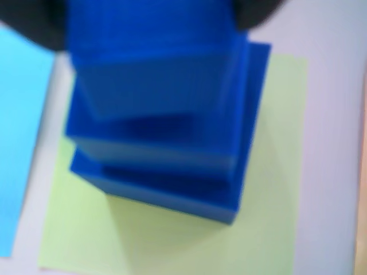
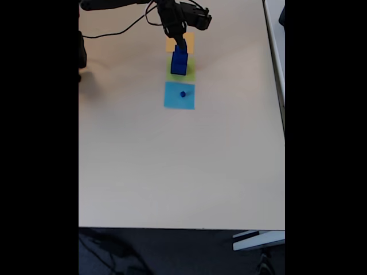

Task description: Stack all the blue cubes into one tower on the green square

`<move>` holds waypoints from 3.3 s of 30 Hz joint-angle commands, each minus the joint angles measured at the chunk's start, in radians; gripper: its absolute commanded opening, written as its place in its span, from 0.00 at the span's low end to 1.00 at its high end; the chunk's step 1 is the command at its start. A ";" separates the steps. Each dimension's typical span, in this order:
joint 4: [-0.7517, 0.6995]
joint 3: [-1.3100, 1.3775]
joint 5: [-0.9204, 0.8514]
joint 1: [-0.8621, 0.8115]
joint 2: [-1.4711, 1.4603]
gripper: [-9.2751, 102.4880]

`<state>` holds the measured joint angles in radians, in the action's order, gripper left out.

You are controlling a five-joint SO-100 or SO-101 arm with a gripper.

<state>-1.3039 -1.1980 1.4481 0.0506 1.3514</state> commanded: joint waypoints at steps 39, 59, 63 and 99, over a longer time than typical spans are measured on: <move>0.051 -0.028 -0.011 -0.005 0.055 0.19; 0.118 -0.057 -0.040 0.002 0.101 0.29; 0.156 -0.057 -0.041 0.009 0.130 0.30; 0.370 -0.258 -0.262 -0.242 0.218 0.28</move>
<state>-0.9925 -1.4266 1.2057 -0.1718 1.5478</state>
